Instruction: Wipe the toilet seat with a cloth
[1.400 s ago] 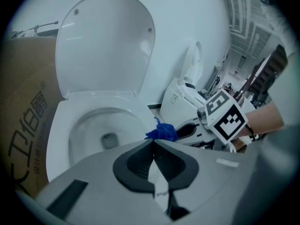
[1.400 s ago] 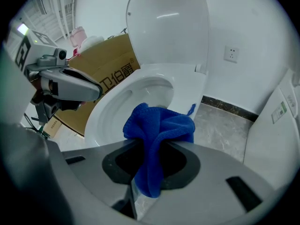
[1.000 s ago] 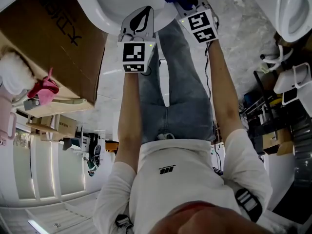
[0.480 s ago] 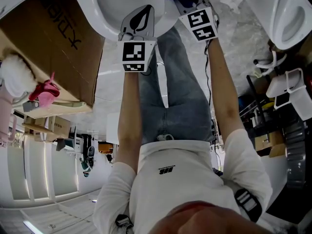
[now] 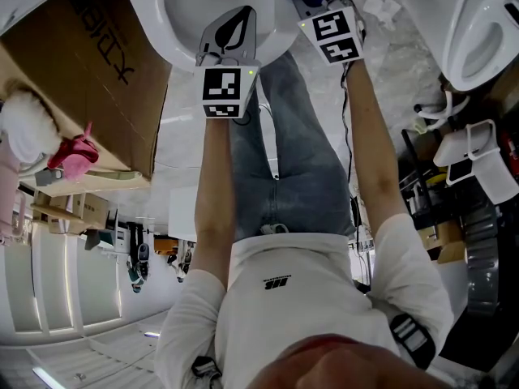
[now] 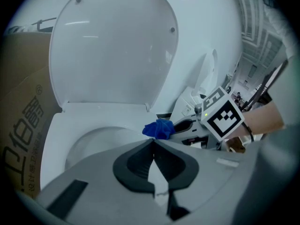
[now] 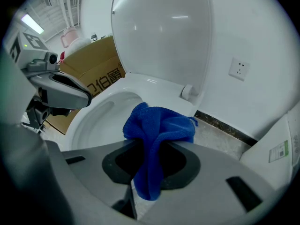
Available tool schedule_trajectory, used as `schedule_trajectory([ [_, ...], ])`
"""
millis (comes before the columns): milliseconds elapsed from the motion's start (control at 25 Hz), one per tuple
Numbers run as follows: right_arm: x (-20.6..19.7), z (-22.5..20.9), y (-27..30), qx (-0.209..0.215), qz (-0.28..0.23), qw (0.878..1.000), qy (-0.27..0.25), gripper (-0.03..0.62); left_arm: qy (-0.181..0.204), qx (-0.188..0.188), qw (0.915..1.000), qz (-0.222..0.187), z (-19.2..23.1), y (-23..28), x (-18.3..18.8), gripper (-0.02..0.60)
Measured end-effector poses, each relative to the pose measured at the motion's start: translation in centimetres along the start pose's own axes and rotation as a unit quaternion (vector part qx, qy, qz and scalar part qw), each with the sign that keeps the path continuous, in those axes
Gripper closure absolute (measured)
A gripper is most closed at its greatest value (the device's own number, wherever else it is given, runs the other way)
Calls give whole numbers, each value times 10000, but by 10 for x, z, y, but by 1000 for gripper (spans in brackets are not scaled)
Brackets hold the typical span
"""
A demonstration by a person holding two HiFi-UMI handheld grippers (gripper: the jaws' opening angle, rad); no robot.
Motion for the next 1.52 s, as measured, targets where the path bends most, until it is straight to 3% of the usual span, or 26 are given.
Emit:
schedule_trajectory([
  [640, 52, -9, 23, -126, -106, 9989, -441, 508, -48, 250, 9993, -283, 38, 1, 33, 574],
  [1520, 122, 30, 58, 5, -271, 9937, -1087, 508, -514, 817, 9934, -623, 95, -49, 30, 572],
])
Point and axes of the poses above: the fingertips, and each gripper's own axes: y forward along the fingers, z to its left, x out of its top, the point moved 1 cm from there along -y, backward along the fingers, and after that the axes turned 8 degrees about -x, right-handed, at the moved point
